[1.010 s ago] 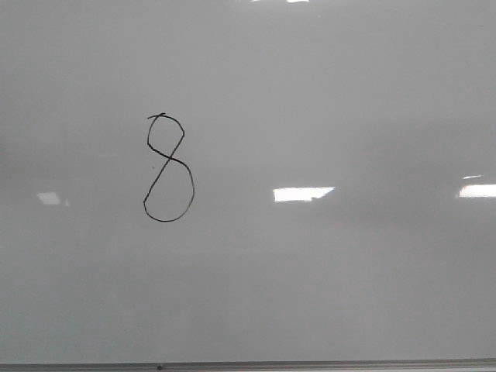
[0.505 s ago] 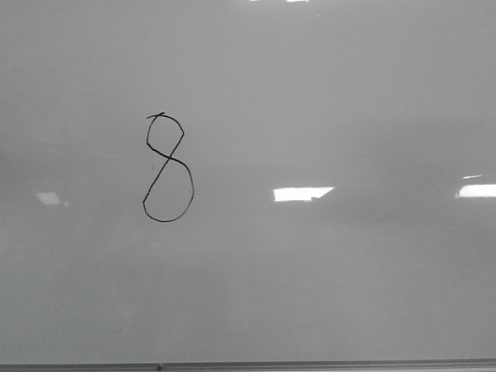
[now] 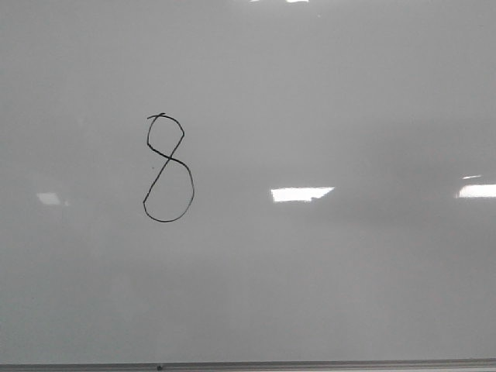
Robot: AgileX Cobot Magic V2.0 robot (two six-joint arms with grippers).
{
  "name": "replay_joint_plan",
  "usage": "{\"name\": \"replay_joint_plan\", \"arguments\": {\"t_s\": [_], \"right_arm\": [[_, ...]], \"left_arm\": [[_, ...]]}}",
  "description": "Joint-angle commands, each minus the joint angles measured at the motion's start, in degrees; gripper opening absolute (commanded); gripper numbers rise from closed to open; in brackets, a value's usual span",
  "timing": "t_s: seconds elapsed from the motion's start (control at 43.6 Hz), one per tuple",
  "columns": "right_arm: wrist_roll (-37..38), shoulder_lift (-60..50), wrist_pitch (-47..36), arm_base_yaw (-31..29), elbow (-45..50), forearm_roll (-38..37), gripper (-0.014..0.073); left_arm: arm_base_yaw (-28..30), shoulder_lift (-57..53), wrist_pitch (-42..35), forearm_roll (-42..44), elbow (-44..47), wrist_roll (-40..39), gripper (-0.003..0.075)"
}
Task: Write number 8 on whiteboard
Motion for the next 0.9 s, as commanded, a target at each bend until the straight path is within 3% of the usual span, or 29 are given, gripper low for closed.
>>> {"name": "replay_joint_plan", "arguments": {"t_s": [0.0, 0.207, 0.459, 0.872], "right_arm": [[0.0, 0.6, -2.2, -0.4, -1.7, 1.1, -0.0067], [0.0, 0.6, -2.2, -0.4, -1.7, 1.5, -0.0067], [0.0, 0.6, -2.2, -0.4, -1.7, 1.5, -0.0067], [0.0, 0.6, -2.2, -0.4, -1.7, 1.5, -0.0067]], "left_arm": [[-1.9, -7.6, -1.2, 0.1, 1.6, -0.3, 0.0161], [-4.7, -20.6, 8.8, 0.1, 3.6, -0.3, -0.002], [-4.8, -27.4, 10.2, 0.1, 3.6, -0.3, -0.0021], [-4.8, -27.5, 10.3, 0.1, 3.6, -0.3, -0.0021]]}}
